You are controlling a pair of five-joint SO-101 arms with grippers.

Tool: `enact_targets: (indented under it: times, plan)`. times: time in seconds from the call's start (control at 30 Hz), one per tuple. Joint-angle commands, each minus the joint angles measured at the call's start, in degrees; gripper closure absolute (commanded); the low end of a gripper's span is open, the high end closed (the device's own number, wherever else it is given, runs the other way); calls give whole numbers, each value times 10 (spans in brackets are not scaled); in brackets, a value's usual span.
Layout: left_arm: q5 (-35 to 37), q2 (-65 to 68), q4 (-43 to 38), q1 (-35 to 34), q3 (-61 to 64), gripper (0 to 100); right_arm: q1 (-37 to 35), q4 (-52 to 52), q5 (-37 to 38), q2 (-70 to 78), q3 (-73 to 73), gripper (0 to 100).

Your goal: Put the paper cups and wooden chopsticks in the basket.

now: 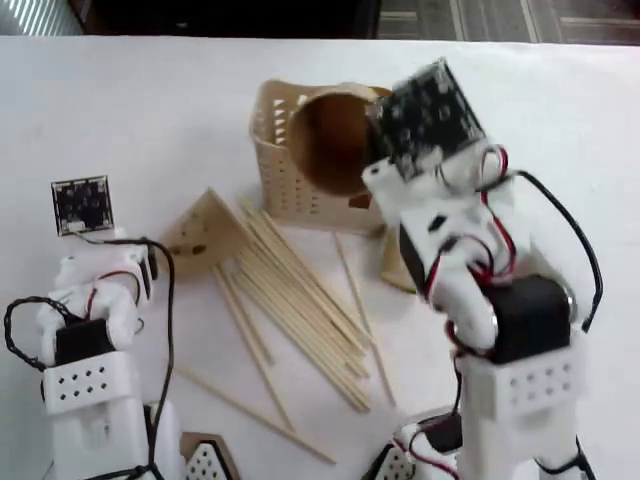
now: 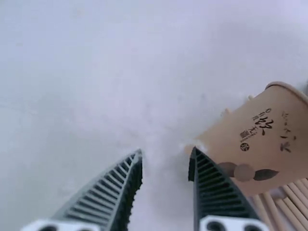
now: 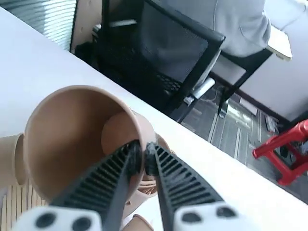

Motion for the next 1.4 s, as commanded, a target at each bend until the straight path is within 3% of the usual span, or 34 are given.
enact_targets:
  times: [0.0, 0.47, 0.67, 0.9, 1.13, 1.37]
  plan:
    - [4, -14, -11, 0, -4, 831, 25, -18, -40, 30, -23, 978]
    - [4, -14, -10, 0, -4, 831, 77, -29, -141, 124, -23, 968]
    - [4, -14, -10, 0, -4, 831, 73, -25, -178, 143, -39, 780]
    - [4, -14, -10, 0, -4, 831, 95, 38, -178, 145, -125, 807]
    - [4, -14, -10, 0, -3, 831, 74, 51, -175, 164, -119, 807]
    - [4, -14, -8, 0, -3, 831, 95, -36, -174, 278, -120, 807]
